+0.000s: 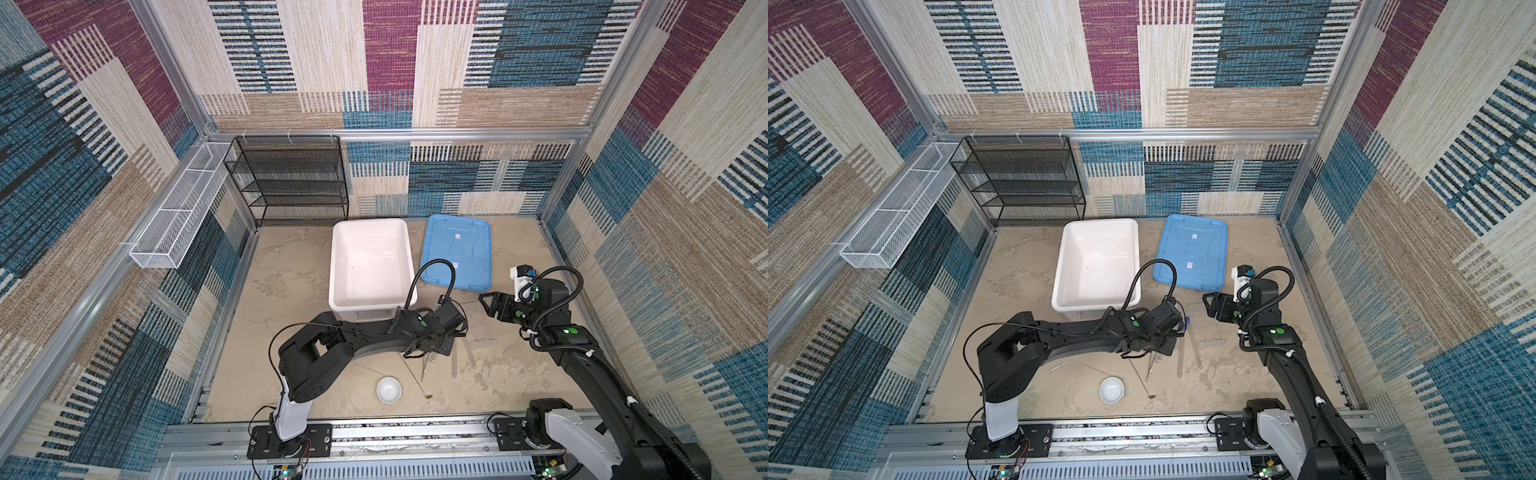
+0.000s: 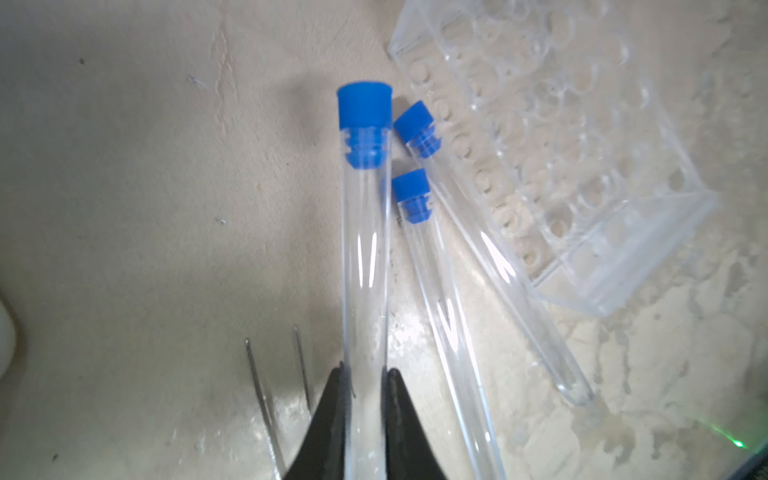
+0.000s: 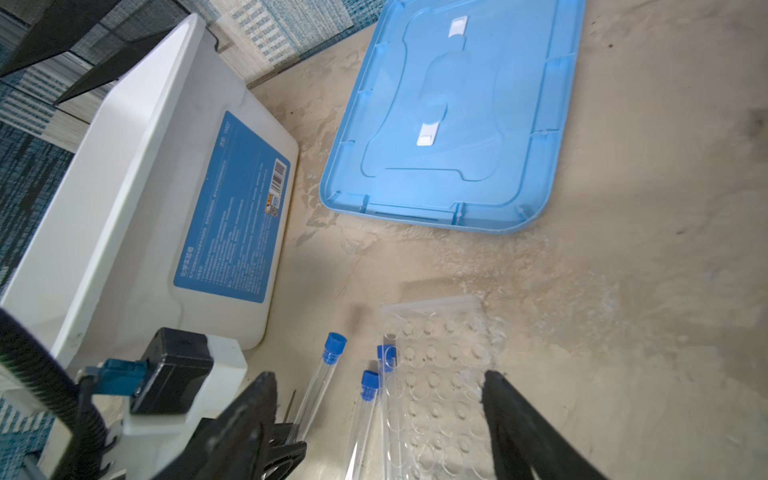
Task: Organize the chemistry lab equipment
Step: 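Close the right gripper on the blue-capped tube nearest the rack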
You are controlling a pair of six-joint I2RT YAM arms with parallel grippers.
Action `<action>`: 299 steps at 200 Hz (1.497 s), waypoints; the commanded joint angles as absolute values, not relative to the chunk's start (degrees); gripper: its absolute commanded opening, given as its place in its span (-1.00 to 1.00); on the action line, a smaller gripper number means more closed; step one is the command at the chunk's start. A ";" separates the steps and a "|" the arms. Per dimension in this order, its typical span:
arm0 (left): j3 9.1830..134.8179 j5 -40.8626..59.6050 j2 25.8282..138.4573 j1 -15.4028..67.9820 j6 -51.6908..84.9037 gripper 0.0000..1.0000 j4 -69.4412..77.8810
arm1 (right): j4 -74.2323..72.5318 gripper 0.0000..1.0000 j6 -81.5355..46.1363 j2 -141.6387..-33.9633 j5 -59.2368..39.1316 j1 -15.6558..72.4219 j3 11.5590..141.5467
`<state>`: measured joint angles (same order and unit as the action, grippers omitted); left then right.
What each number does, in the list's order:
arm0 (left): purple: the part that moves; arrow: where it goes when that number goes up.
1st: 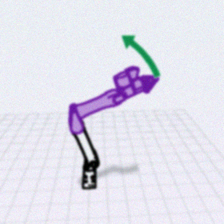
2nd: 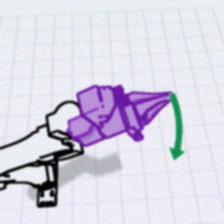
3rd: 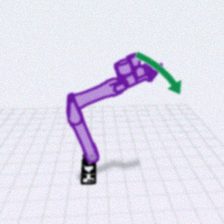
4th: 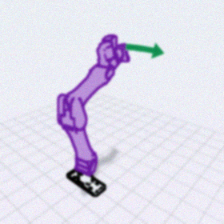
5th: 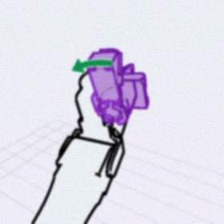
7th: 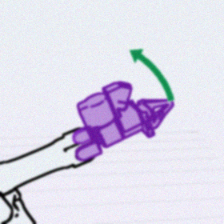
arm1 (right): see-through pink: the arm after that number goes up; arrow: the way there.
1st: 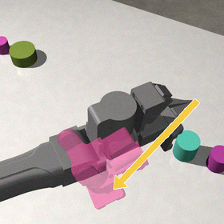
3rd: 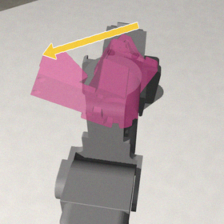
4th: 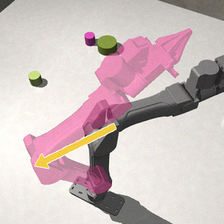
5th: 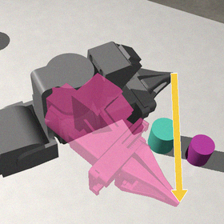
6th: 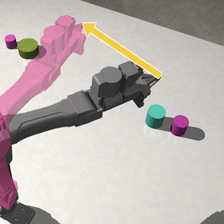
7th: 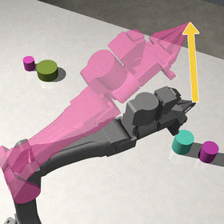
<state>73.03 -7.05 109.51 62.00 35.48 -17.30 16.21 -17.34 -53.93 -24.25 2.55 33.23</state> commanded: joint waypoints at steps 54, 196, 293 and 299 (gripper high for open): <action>61.14 -6.02 98.12 61.88 24.39 -0.71 7.69 | 10.23 0.59 -17.33 -58.12 -44.49 2.46 36.09; 53.98 -6.23 95.18 61.96 15.91 -0.72 16.45 | 12.04 -0.01 -15.87 -66.90 -49.04 6.14 38.59; 53.27 -6.68 94.95 62.48 15.21 -0.72 17.21 | 10.26 -0.30 -16.96 -68.36 -51.61 6.68 37.84; 53.33 -6.68 94.99 62.57 15.05 -0.72 17.15 | 9.91 -0.33 -17.18 -68.44 -51.92 6.68 37.73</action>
<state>53.39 -6.07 95.20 62.39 17.23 14.76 12.21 -16.25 -68.12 -49.89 6.59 38.09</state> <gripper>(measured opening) 0.158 0.352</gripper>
